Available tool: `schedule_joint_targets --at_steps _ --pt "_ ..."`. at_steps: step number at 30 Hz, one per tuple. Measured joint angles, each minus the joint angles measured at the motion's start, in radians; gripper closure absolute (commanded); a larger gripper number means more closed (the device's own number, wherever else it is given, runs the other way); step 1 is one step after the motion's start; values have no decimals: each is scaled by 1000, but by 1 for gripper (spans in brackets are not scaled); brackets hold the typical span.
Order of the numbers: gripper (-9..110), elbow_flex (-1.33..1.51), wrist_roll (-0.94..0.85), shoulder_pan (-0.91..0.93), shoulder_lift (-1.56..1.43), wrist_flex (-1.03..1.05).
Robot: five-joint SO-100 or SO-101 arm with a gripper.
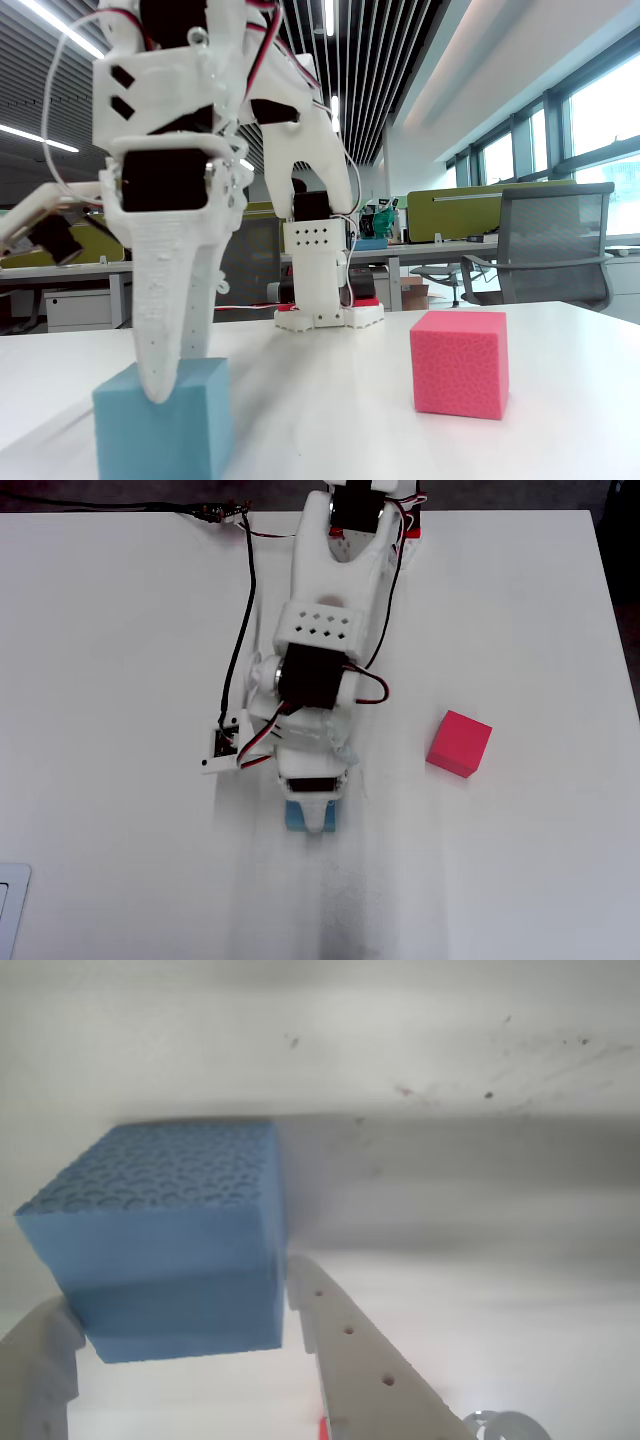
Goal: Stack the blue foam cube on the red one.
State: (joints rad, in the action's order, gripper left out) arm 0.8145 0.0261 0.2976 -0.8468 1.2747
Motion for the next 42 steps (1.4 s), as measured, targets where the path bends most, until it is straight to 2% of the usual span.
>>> schedule_joint_targets --at_steps 15,28,36,42 --pt "81 -2 21 0 -9 23" --pt "82 -2 44 -38 -281 92" --pt "82 31 95 -183 -485 264" --pt "82 121 163 -311 -554 298"
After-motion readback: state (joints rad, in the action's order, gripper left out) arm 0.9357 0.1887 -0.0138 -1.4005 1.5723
